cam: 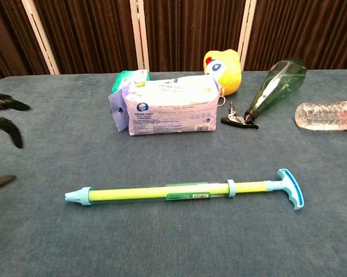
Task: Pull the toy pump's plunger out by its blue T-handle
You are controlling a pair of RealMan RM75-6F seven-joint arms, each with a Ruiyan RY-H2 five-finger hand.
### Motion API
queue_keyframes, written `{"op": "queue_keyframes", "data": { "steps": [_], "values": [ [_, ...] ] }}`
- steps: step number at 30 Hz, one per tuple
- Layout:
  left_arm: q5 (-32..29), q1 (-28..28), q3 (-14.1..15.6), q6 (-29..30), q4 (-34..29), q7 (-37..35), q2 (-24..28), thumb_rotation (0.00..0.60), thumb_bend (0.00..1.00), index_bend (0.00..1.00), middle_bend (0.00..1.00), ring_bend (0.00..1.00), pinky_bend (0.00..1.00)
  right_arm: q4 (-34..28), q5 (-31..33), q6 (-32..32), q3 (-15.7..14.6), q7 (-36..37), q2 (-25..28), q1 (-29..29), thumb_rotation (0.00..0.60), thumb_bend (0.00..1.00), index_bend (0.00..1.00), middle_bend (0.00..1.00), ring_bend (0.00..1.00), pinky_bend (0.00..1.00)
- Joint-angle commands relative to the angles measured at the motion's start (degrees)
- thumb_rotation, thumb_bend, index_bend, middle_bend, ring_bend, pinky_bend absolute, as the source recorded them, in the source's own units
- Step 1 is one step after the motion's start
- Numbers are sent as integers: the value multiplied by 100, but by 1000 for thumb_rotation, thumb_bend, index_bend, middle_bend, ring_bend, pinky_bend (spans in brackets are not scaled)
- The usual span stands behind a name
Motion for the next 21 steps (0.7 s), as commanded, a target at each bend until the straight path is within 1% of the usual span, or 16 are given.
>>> {"op": "queue_keyframes", "data": {
  "steps": [1,8,13,16,21],
  "values": [
    [124,-198,43,-237,442,266,-625,600,232,406,97,0,0,-14,52,-17,32,162,86,10,600,23,0,0,0,0],
    [83,-356,52,-466,1076,442,-1389,600,232,379,96,0,0,-53,133,-35,76,469,247,12,600,26,0,0,0,0],
    [129,-472,12,-421,1698,435,-1932,600,231,344,96,0,0,-101,122,10,79,655,375,-15,600,26,0,0,0,0],
    [154,-543,-30,-338,2047,364,-2247,600,231,342,96,0,0,-95,142,-64,67,716,409,8,600,25,0,0,0,0],
    [123,-629,-77,-276,2425,229,-2553,600,231,349,96,0,0,-62,251,-199,80,763,430,50,600,26,0,0,0,0]
  ]
}}
